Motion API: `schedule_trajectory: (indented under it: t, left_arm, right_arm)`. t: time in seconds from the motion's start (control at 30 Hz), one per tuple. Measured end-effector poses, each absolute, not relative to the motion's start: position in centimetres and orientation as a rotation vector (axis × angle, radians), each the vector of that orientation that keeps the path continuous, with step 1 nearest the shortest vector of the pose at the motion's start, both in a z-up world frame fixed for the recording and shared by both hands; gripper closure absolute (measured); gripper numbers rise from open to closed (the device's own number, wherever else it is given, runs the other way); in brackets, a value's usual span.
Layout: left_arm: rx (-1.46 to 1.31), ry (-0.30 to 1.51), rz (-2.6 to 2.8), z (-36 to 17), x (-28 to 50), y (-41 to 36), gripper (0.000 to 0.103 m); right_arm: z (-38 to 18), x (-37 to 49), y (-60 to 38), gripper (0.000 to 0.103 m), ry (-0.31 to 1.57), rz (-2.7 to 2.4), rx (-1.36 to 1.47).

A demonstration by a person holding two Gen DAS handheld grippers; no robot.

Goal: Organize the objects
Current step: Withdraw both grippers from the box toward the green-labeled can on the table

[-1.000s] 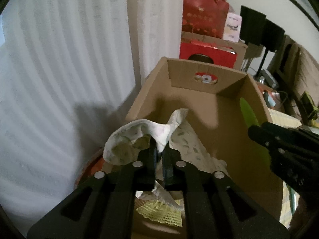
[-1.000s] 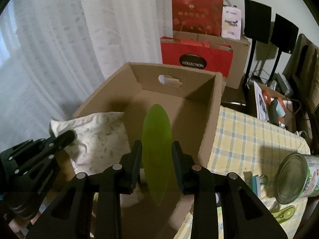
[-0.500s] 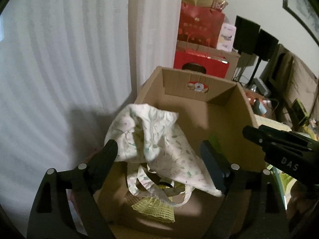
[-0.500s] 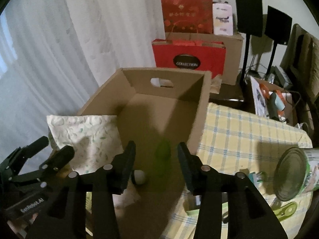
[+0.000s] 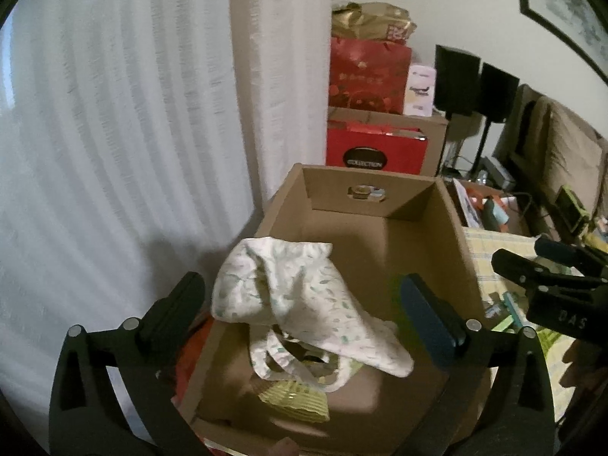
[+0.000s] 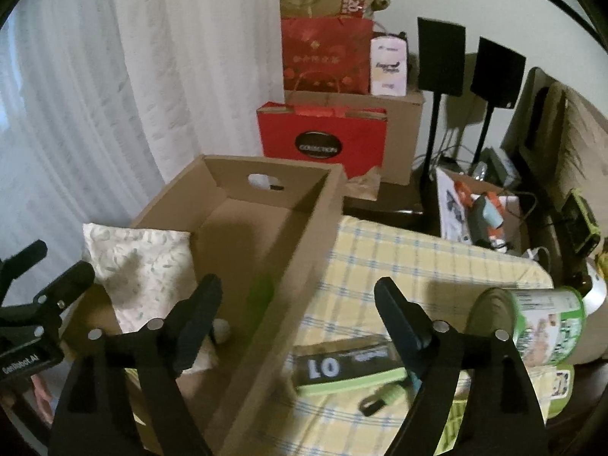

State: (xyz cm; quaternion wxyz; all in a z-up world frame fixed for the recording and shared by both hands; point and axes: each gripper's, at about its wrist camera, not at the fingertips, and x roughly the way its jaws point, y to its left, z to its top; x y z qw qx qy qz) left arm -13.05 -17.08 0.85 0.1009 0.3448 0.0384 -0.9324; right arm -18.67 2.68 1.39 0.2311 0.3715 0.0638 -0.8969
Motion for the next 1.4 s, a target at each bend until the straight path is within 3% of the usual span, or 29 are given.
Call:
schedule_trajectory:
  t: [0.17,1.4]
  left_arm:
    - [1.03,0.101,-2.771,1.2,-13.0,-15.7,0.0]
    - [1.135,0.048,-2.966,2.3,-17.1,1.1,0.0]
  right_arm:
    - [1.7,-18.0,4.3,0.002,0.191,-2.483,1.015]
    - [2.4,-19.0,21.5,0.001,0.085,-2.705,1.069]
